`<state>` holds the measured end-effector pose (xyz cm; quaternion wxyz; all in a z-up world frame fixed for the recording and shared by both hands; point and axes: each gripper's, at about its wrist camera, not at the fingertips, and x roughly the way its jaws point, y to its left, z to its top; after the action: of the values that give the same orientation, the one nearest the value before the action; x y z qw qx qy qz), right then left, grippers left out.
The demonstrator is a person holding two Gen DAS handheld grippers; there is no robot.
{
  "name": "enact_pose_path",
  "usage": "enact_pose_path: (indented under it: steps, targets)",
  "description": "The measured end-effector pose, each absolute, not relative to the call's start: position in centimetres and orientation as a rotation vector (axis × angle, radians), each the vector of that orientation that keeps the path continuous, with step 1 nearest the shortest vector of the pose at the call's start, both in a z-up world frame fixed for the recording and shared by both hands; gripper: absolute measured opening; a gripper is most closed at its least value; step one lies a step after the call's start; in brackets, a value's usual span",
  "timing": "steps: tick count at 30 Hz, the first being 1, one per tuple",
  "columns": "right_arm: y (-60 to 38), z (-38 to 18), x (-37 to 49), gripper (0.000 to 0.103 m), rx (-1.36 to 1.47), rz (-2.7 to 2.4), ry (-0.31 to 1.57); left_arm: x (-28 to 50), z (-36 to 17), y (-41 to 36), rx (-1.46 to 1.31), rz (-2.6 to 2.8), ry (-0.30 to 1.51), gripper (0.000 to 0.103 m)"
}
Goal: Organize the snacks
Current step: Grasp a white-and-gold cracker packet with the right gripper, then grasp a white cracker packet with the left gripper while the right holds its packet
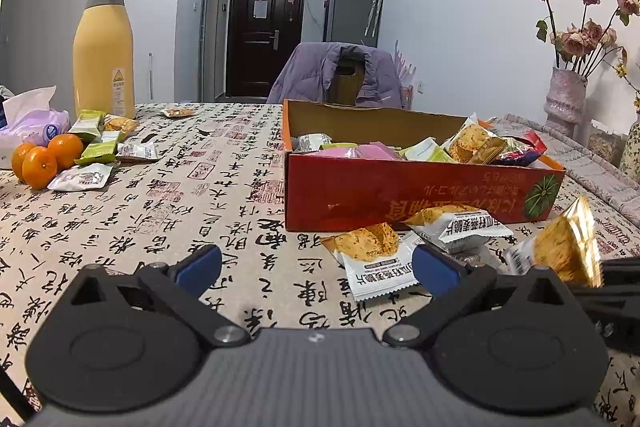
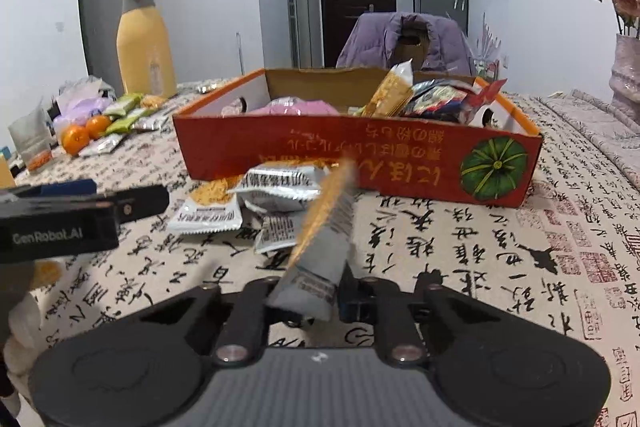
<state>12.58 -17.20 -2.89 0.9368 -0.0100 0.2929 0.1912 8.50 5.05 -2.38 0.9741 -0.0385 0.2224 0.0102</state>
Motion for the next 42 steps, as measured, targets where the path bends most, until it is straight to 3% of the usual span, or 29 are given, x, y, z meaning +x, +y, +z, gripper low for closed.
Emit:
enact_pose_path:
  steps: [28,40,42]
  targets:
    - [-26.0,-3.3,15.7,0.012,0.080,0.194,0.537,15.7,-2.0,0.9,-0.043,0.176,0.651,0.102]
    - [-26.6,-4.1,15.7,0.012,0.126,0.267,0.546,16.7,-3.4,0.9,-0.060,0.199,0.708,0.072]
    - [-26.7,-4.2,15.7,0.012,0.131,0.279,0.544,16.6,-3.4,0.8,-0.058,0.199,0.701,0.062]
